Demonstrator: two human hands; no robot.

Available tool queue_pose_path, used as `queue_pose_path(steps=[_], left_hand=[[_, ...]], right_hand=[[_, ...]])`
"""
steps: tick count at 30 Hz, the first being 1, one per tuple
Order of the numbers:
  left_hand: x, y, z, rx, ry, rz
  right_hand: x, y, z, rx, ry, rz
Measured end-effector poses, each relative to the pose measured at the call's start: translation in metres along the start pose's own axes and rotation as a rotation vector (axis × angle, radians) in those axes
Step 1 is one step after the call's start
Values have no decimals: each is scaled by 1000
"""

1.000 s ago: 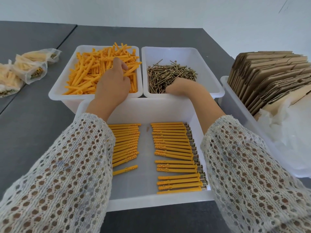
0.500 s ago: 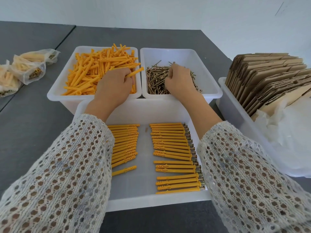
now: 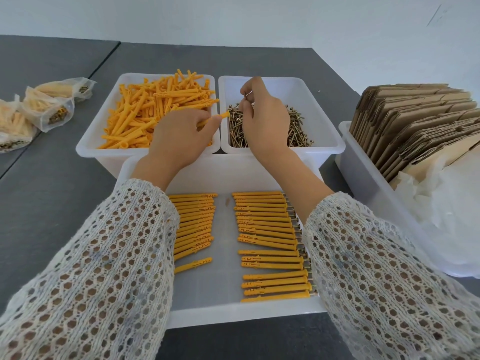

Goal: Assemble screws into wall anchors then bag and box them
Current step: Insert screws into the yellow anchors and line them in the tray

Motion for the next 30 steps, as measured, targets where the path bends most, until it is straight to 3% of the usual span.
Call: queue_pose_path(steps=[7,12,24,30], left_hand=[[-2,-2,-1,-7,-9,-32],[-4,-5,-2,-29,-8,-41],[-5,-2,-3,14,-6,-43],[-5,-2,-2,5,1,-33]], right_hand=[[-5,0,0,12,75,82],[-10,-8,-1,-68,132,131],[-13,-19,7,-268,117,-109],[-12,-19,7,-271,116,-140]])
Point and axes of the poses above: each hand's wrist, its own z-axis away from the middle knuckle, its own y-axis out of the back of the hand, x = y × z, the point moved 7 cm from there along -z, towards the middle knuckle, and after that the axes turned 4 degrees about y, right-handed, at the moved point
